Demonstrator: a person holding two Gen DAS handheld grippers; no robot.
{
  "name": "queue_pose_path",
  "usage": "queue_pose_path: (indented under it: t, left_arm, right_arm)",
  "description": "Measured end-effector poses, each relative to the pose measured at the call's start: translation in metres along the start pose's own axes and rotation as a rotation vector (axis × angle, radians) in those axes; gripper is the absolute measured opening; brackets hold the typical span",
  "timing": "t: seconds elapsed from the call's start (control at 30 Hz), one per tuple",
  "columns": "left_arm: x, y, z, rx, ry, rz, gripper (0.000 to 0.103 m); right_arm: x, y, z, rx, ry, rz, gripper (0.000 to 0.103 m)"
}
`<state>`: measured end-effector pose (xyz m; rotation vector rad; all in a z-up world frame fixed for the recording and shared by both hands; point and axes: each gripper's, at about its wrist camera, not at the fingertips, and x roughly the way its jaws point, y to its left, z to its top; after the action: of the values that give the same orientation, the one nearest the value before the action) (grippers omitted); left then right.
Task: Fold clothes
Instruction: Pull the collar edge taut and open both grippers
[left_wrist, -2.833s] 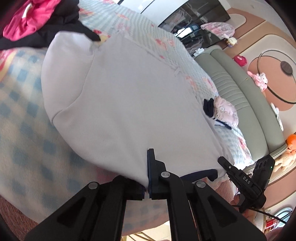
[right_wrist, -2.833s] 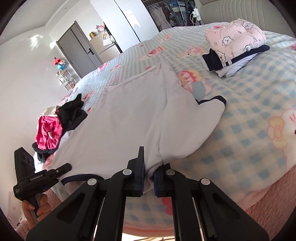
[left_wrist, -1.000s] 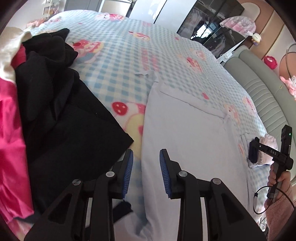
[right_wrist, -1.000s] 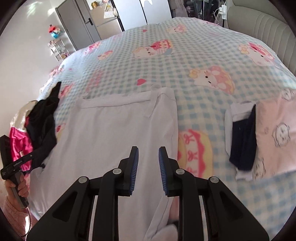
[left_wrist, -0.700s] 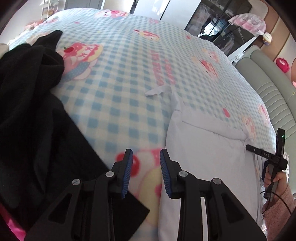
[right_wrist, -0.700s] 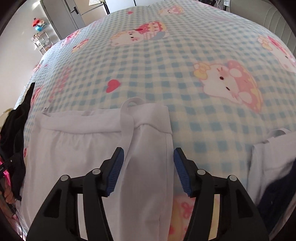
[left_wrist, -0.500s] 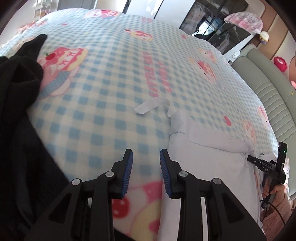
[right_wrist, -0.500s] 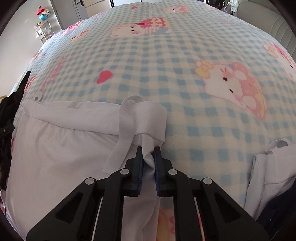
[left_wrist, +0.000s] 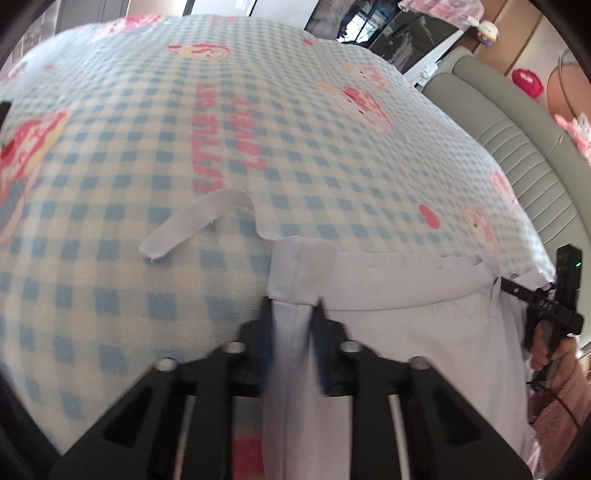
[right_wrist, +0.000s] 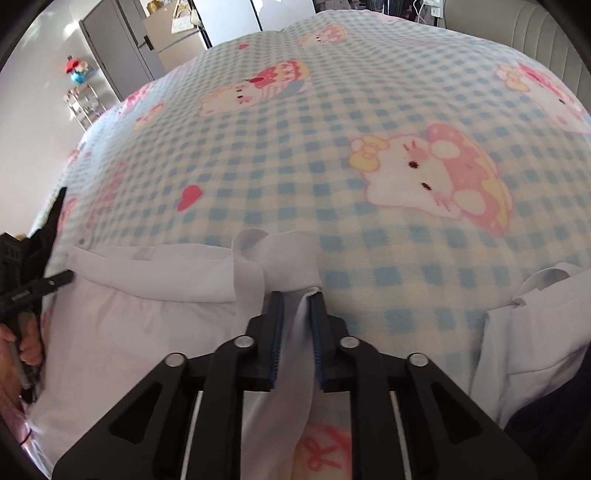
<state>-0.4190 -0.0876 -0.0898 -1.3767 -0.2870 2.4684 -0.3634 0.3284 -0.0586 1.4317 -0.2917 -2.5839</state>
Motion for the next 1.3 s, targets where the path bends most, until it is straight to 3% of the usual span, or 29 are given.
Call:
queue_pose_path:
  t: [0.1, 0.17, 0.23, 0.37, 0.43, 0.47, 0.5, 0.53, 0.57, 0.67, 0.73, 0.8, 0.83, 0.87, 0.9, 1.0, 1.03, 1.07, 1.13, 1.17, 1.2, 1.3]
  left_arm:
    - [-0.025, -0.003, 0.002, 0.027, -0.075, 0.038, 0.006]
    - [-0.035, 0.003, 0.004, 0.037, -0.083, 0.050, 0.007]
    - [-0.035, 0.011, 0.006, 0.041, -0.078, 0.093, 0.007]
    - [-0.020, 0.031, 0.003, -0.047, -0.012, 0.060, 0.011]
    - [-0.014, 0.035, 0.002, -0.071, 0.001, 0.034, 0.013]
    - [-0.013, 0.036, 0.002, -0.078, -0.001, 0.027, 0.013]
    - [-0.011, 0.037, 0.002, -0.085, -0.003, 0.020, 0.012]
    - [-0.015, 0.033, 0.002, -0.070, -0.029, 0.022, 0.010]
    - [-0.022, 0.027, 0.004, -0.054, -0.062, 0.029, 0.009]
    - [-0.038, 0.019, 0.013, -0.046, -0.129, 0.062, 0.009]
    - [-0.030, 0.026, 0.016, -0.057, -0.101, 0.082, 0.009]
    - [-0.014, 0.032, 0.015, -0.066, -0.055, 0.109, 0.009]
    - [-0.003, 0.036, 0.013, -0.068, -0.024, 0.128, 0.009]
    - [0.001, 0.039, 0.010, -0.085, -0.016, 0.131, 0.012]
    - [0.005, 0.043, 0.007, -0.104, -0.011, 0.133, 0.012]
    - [-0.009, 0.049, 0.007, -0.168, -0.068, 0.103, 0.017]
    - [-0.014, 0.049, 0.009, -0.165, -0.090, 0.125, 0.027]
    - [-0.018, 0.047, 0.009, -0.153, -0.107, 0.131, 0.044]
    - [-0.014, 0.046, 0.012, -0.137, -0.077, 0.080, 0.052]
    - [-0.009, 0.046, 0.014, -0.133, -0.039, 0.036, 0.052]
    - [-0.007, 0.045, 0.015, -0.132, -0.038, 0.044, 0.052]
    - [-0.003, 0.042, 0.018, -0.128, -0.048, 0.138, 0.045]
  right_arm:
    - [-0.010, 0.011, 0.002, -0.026, -0.024, 0.031, 0.028]
    - [-0.016, 0.019, 0.004, -0.049, -0.038, 0.047, 0.038]
    - [-0.011, 0.026, 0.010, -0.067, -0.034, 0.045, 0.044]
    - [0.017, 0.023, 0.014, -0.040, 0.051, -0.028, 0.045]
    - [0.028, 0.015, 0.012, 0.015, 0.087, 0.072, 0.047]
    - [0.033, 0.013, 0.011, 0.030, 0.102, 0.132, 0.059]
    - [0.038, 0.014, 0.010, 0.021, 0.112, 0.151, 0.061]
    - [0.042, 0.016, 0.010, 0.003, 0.117, 0.139, 0.039]
    - [0.045, 0.018, 0.012, -0.008, 0.120, 0.132, 0.008]
    - [0.027, 0.026, 0.022, -0.040, 0.025, 0.128, 0.008]
    - [0.015, 0.028, 0.031, -0.042, -0.023, 0.138, 0.008]
    - [0.022, 0.022, 0.035, -0.014, -0.009, 0.125, 0.008]
    - [0.033, 0.018, 0.036, 0.003, 0.018, 0.102, 0.012]
    - [0.044, 0.012, 0.036, 0.027, 0.049, 0.088, 0.026]
    - [0.051, 0.004, 0.034, 0.066, 0.070, 0.095, 0.029]
    - [0.033, -0.001, 0.032, 0.121, -0.001, 0.109, 0.039]
    - [0.025, -0.002, 0.032, 0.134, -0.031, 0.112, 0.045]
    - [0.016, 0.001, 0.032, 0.119, -0.059, 0.104, 0.048]
    - [0.003, 0.010, 0.032, 0.058, -0.099, 0.069, 0.061]
    - [0.001, 0.013, 0.033, 0.046, -0.101, 0.052, 0.061]
    - [0.001, 0.012, 0.034, 0.047, -0.106, 0.046, 0.061]
    - [0.006, -0.008, 0.033, 0.142, -0.082, 0.104, 0.062]
